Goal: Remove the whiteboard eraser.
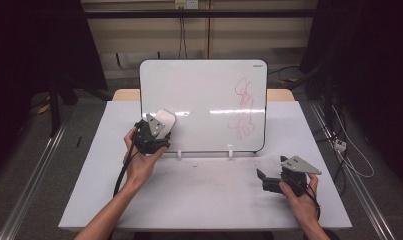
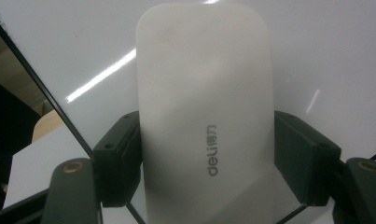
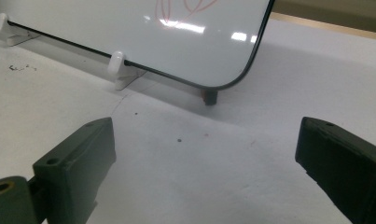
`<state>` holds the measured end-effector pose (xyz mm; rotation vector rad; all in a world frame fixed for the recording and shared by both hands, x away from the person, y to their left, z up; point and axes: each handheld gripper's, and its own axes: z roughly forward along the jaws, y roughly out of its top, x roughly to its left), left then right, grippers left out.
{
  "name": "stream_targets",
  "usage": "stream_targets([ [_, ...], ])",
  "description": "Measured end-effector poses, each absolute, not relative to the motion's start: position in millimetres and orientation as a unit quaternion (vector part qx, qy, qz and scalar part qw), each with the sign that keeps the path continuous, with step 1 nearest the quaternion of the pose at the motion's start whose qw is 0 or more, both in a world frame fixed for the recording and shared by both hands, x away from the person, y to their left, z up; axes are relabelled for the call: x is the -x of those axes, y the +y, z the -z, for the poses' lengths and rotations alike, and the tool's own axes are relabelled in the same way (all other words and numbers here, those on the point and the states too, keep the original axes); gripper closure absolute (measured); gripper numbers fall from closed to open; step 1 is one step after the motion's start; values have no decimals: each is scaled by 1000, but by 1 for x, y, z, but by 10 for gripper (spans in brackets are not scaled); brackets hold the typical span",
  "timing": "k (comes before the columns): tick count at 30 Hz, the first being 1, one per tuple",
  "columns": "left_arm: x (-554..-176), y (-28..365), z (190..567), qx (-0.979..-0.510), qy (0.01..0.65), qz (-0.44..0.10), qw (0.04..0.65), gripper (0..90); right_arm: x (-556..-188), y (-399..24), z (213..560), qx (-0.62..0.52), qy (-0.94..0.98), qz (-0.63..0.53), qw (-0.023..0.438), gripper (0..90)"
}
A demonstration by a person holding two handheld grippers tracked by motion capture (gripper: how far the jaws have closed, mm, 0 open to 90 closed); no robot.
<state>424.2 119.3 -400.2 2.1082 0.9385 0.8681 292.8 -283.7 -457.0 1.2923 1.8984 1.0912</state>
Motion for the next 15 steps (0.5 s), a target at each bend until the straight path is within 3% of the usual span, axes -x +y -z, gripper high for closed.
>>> stream_targets([
  [15,-427,125,397,-809,361,-313,342,307,-292,-284,456,-486,712,-412,296,46],
])
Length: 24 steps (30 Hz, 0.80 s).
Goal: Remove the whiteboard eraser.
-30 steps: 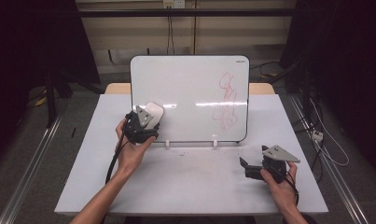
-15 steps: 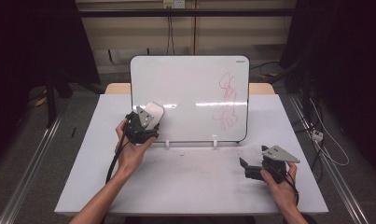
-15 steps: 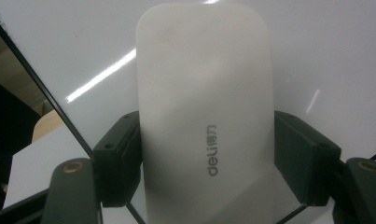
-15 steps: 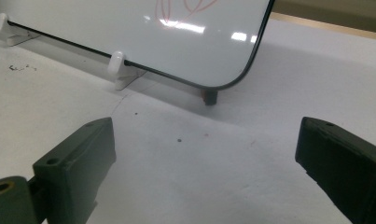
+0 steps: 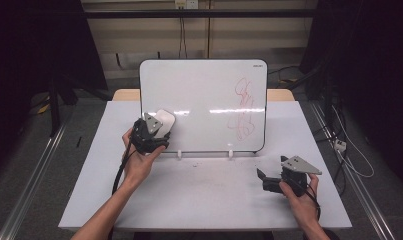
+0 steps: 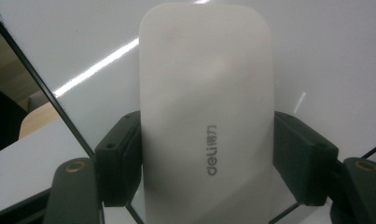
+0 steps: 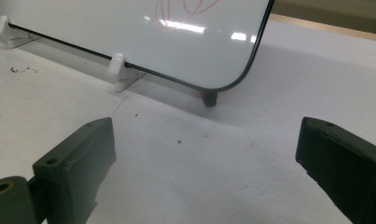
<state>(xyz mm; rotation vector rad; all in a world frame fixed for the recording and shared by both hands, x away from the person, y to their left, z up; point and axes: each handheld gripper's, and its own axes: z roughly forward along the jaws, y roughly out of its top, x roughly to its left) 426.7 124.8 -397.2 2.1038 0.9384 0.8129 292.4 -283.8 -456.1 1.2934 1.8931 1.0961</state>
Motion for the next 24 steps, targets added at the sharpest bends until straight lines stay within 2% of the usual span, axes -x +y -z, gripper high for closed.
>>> stream_targets([
  [14,-429,135,395,-810,365,-271,370,309,-294,-283,456,-489,710,-411,295,45],
  [24,-424,139,383,-794,367,-267,406,310,-294,-282,456,-488,709,-415,295,46],
])
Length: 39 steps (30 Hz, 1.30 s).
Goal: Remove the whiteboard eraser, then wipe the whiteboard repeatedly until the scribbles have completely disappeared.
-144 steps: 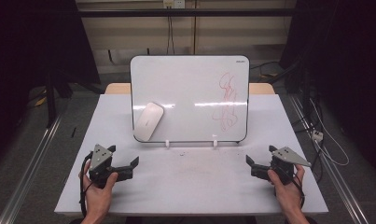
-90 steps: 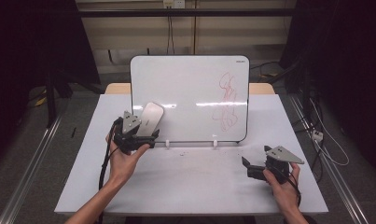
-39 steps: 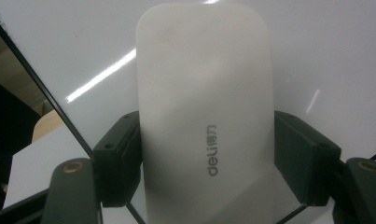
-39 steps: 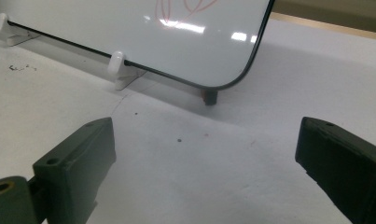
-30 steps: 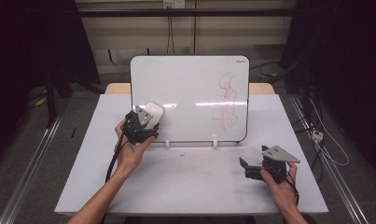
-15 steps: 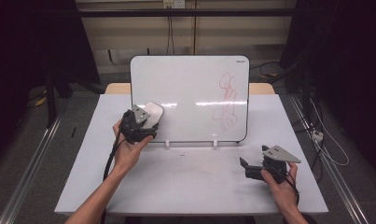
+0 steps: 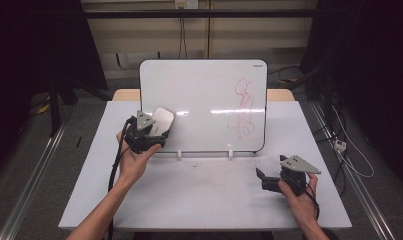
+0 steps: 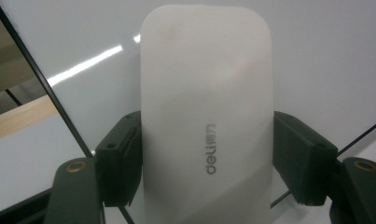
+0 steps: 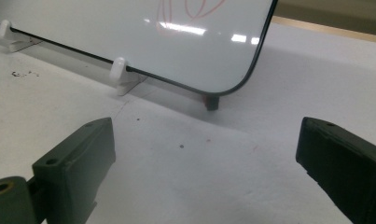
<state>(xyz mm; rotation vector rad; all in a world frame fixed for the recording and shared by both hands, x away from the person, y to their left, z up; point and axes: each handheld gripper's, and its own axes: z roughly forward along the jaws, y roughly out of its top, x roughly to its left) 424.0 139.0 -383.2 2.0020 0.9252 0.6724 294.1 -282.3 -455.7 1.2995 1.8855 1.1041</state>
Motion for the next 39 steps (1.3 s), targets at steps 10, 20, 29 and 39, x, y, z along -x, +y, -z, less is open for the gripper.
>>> stream_targets([
  [10,-415,137,373,-788,355,-272,424,310,-291,-286,455,-490,706,-418,295,46],
  [20,-411,129,370,-789,331,-264,445,310,-293,-289,455,-494,702,-420,296,47],
  [29,-404,107,367,-803,306,-257,443,309,-291,-288,456,-498,699,-421,294,46],
  [39,-412,75,354,-799,300,-254,455,309,-293,-288,456,-491,702,-428,287,47],
])
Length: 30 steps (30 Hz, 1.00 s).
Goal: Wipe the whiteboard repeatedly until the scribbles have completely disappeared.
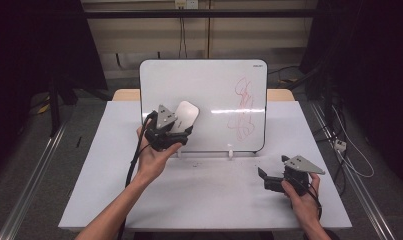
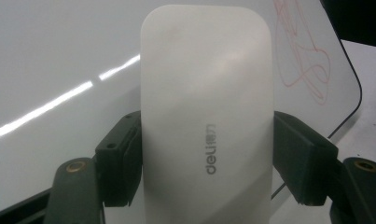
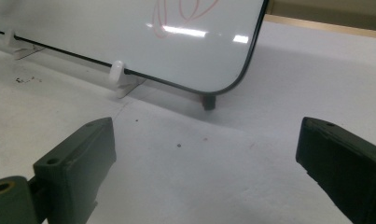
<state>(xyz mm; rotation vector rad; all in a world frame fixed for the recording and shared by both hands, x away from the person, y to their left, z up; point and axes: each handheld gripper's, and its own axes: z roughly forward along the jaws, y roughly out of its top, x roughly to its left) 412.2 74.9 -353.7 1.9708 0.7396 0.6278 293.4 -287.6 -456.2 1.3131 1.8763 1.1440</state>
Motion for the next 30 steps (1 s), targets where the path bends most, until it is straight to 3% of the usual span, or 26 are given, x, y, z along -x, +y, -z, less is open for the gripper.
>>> stream_targets([
  [30,-441,23,320,-810,236,-278,459,309,-293,-287,457,-490,705,-428,283,44],
])
